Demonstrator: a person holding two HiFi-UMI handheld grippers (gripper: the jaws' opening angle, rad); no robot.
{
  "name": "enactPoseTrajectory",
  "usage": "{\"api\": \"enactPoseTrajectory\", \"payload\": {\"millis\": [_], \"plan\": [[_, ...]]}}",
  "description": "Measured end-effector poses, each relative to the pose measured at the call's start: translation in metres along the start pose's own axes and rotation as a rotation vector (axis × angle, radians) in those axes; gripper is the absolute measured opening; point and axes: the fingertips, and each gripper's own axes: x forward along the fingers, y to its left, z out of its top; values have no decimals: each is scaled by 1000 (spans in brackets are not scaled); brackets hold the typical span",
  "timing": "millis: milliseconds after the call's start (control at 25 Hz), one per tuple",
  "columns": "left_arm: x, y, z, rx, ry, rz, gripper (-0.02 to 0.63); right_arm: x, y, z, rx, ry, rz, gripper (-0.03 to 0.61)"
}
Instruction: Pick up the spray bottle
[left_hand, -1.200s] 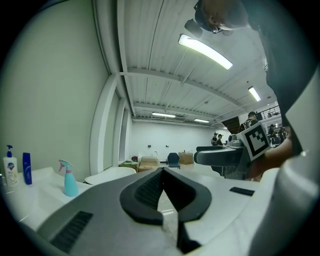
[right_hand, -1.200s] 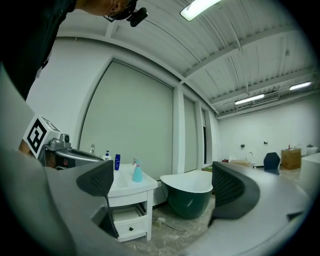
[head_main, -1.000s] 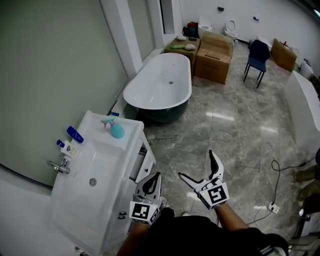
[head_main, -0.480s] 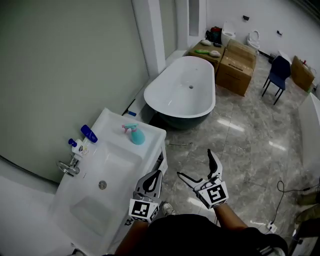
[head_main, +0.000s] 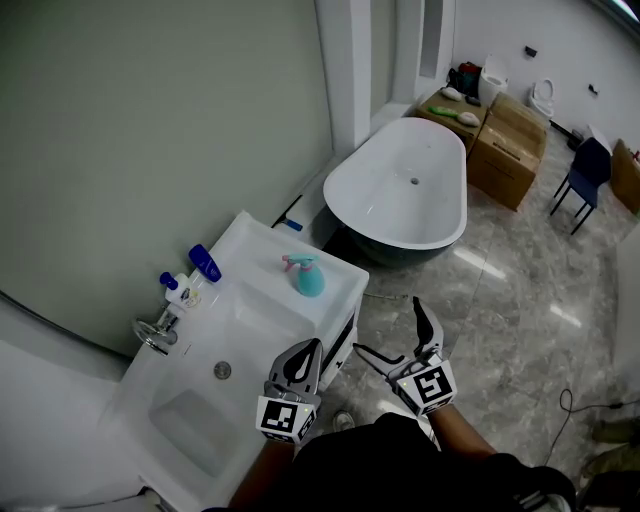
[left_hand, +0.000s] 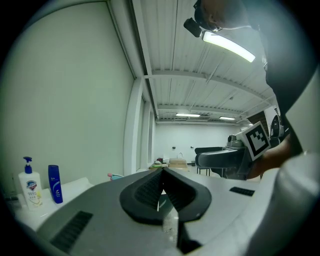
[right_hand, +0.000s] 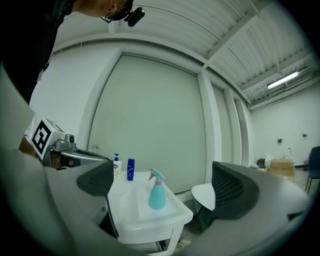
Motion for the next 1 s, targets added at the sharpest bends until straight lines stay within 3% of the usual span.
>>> {"api": "enactPoseTrajectory", "payload": {"millis": [320,600,1000], "plan": [[0,35,-12,-25,13,80,-3,45,11,-11,5,20,99,586],[8,72,-10,-32,28,214,-3,102,12,-20,17,48,233,586],[20,108,-6,-47,39,411,-3,176,4,-64,1,112,410,586]]}}
